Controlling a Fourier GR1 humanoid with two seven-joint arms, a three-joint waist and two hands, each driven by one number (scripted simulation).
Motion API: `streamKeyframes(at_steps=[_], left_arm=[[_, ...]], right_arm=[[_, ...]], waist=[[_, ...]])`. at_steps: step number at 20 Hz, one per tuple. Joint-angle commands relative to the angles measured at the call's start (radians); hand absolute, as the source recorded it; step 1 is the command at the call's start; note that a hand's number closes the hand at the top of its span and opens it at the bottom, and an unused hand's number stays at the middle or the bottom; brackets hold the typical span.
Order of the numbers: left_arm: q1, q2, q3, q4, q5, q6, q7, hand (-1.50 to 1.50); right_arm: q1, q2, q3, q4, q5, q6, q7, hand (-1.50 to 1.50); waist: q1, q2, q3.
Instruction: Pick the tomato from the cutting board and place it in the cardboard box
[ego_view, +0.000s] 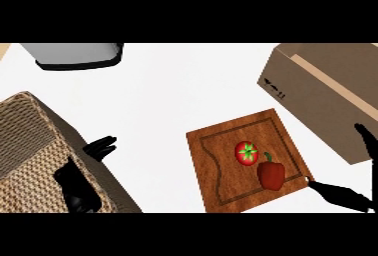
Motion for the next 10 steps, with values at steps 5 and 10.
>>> streamKeyframes(at_steps=[5, 10], left_arm=[[-0.075, 0.094, -0.061, -0.053, 0.061, -0.232, 0.006, 0.00], [-0.099, 0.106, -0.098, -0.071, 0.085, -0.226, -0.014, 0.00]], right_arm=[[-0.024, -0.045, 0.083, -0.137, 0.102, 0.175, 0.395, -1.50], [-0.075, 0.005, 0.156, -0.208, 0.171, 0.265, 0.648, -1.50]], waist=[[0.063, 0.019, 0.006], [0.085, 0.020, 0.007]])
